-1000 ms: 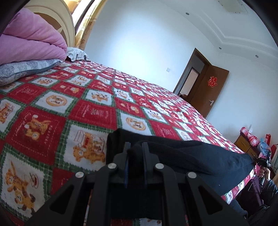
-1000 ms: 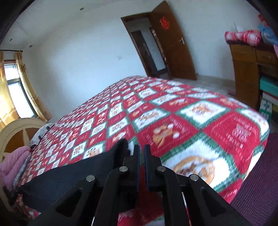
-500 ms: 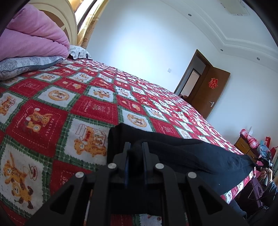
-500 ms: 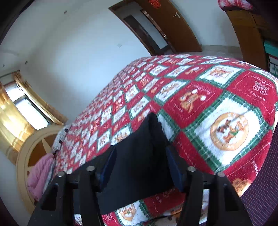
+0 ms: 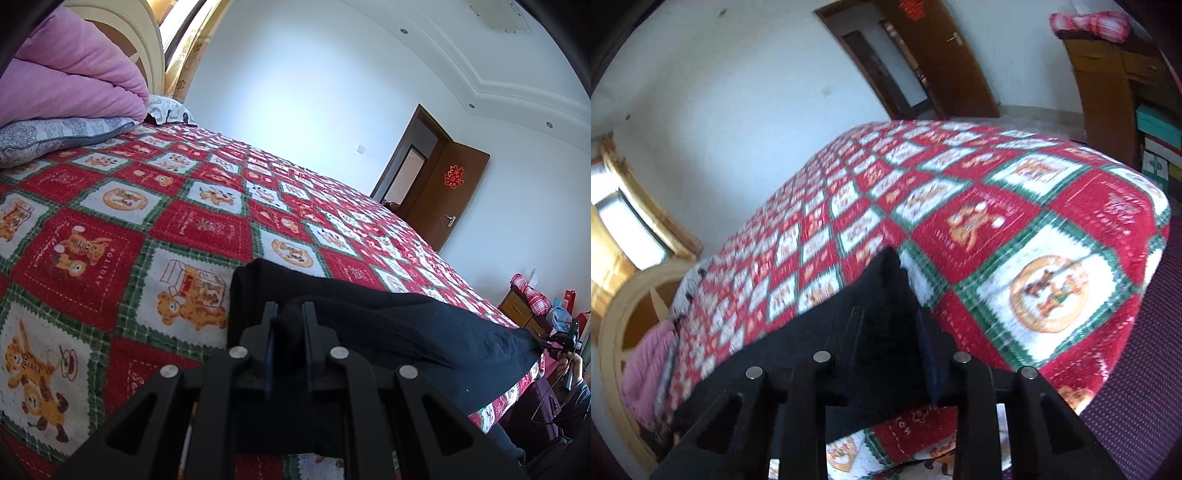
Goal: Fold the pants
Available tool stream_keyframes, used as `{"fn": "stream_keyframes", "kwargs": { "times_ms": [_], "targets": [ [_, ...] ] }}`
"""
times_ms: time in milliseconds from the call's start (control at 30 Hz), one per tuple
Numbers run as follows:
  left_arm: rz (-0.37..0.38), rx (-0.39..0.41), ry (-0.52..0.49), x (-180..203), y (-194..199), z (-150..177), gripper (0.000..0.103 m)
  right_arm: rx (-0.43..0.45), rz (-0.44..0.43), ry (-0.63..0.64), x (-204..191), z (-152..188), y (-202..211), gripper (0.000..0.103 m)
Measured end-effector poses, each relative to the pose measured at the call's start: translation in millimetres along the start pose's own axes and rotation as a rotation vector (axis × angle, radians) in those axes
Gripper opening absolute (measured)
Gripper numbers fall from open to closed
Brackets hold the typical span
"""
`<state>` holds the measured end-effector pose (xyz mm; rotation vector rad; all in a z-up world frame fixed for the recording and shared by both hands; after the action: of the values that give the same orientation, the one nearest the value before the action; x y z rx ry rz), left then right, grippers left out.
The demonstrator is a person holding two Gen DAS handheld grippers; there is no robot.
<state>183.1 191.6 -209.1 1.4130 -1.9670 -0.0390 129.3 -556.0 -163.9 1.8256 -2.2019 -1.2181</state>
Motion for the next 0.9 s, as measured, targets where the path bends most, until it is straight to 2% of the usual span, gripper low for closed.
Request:
{"fn": "stream_keyframes", "kwargs": {
  "times_ms": [100,167,267,400,533,600,700,767,900],
  "targets": [
    [0.0,0.0,0.0,0,0,0,0.013,-0.012,-0.04,-0.045,-4,2,7,0.03],
    [-0.001,-0.002,0.004,-1,-1,1,0.013,-0.057,-0.06,-0.041,-13,11,5,0.03],
    [-0.002,-0.002,0.006,-2,-1,1,0.013,-0.102,-0.045,-0.037,-19,24,-4,0.03],
    [-0.002,0.0,0.004,-2,-1,2,0.013,-0.119,-0.014,-0.073,-12,29,-19,0.03],
    [-0.001,0.002,0.003,-1,-2,1,0.013,-0.069,-0.03,-0.088,-8,19,-25,0.03],
    [0.005,0.007,0.002,0,-1,-1,0.013,-0.06,-0.021,-0.079,-8,14,-31,0.005],
    [0.027,0.029,-0.002,7,6,-10,0.013,-0.013,-0.04,-0.05,-19,3,-21,0.005],
    [0.046,0.044,-0.007,11,13,-16,0.013,0.054,-0.077,-0.02,-30,-9,-1,0.005],
    [0.059,0.036,-0.019,14,15,-15,0.013,0.126,-0.109,0.001,-38,-17,25,0.005]
  ]
}}
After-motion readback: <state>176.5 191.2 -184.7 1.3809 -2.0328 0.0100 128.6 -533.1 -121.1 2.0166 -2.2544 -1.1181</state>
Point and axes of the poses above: each gripper's, at about its wrist camera, not at the fingertips, and y roughly against the way its jaws point, x to its right, z to its underside, the point moved 6 cm from there along -y, roughly the way its jaws point, and after that the axes turned 5 degrees about y, right-handed, at the moved point
